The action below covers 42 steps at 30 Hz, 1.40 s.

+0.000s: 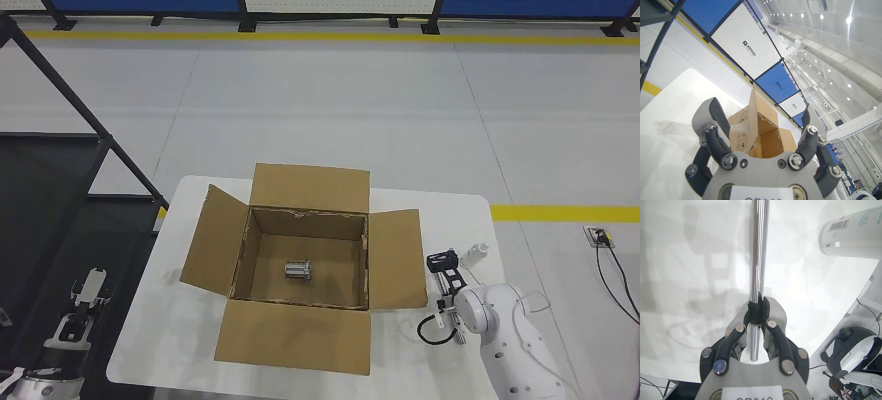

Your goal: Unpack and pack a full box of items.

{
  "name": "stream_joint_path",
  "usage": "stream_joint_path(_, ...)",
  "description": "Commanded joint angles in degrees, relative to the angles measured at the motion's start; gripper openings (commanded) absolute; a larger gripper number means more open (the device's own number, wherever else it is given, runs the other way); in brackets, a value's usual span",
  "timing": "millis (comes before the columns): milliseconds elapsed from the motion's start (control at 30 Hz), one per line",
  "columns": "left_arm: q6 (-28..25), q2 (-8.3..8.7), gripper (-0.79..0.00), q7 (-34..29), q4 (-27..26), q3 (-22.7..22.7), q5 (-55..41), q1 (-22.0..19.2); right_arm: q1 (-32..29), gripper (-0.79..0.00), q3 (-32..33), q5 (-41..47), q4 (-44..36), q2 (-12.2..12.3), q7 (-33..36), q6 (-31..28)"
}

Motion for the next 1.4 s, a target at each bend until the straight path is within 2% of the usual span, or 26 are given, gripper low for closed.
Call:
stream_joint_path(0, 0.00, 0.00, 0.000, 0.00, 0.00, 0.00, 0.00, 0.00, 0.01, -0.785, 0.05, 0.03, -0.23, 0.02, -0.25, 0.37)
stream_joint_path(167, 0.00, 0.00, 0.000, 0.00, 0.00, 0.00, 0.00, 0.00, -1.45, -0.785, 2.69, 0.51, -4.89, 0.39, -2.34, 2.59)
stream_joint_path(467, 0.00, 0.00, 0.000, 0.00, 0.00, 0.00, 0.00, 0.00, -10.26, -0.785, 8.33, 0.02, -27.77, 0.95, -8.60, 8.97)
stream_joint_path(667, 0.00, 0.00, 0.000, 0.00, 0.00, 0.00, 0.00, 0.00, -12.58, -0.785, 6.62, -0.12, -38.74, 0.52, -16.65, 13.12)
stream_joint_path(767, 0.00, 0.00, 0.000, 0.00, 0.00, 0.00, 0.00, 0.00, -12.20, -0.785, 3.49, 0.25, -41.26, 0.06, -22.01, 15.32)
stream_joint_path(900, 0.00, 0.00, 0.000, 0.00, 0.00, 0.00, 0.00, 0.00, -9.34, -0.785, -3.06, 0.16, -40.68, -0.64, -27.39, 15.04)
stream_joint_path(1033, 0.00, 0.00, 0.000, 0.00, 0.00, 0.00, 0.00, 0.00, -4.52, -0.785, -11.19, -1.65, -36.58, -1.61, -30.12, 14.11)
stream_joint_path(1200, 0.00, 0.00, 0.000, 0.00, 0.00, 0.00, 0.00, 0.00, 3.24, -0.785, -21.27, -2.46, -28.10, -3.48, -29.14, 12.89)
stream_joint_path(1367, 0.00, 0.00, 0.000, 0.00, 0.00, 0.00, 0.00, 0.00, 10.78, -0.785, -29.36, -0.70, -17.34, -5.66, -25.88, 8.72)
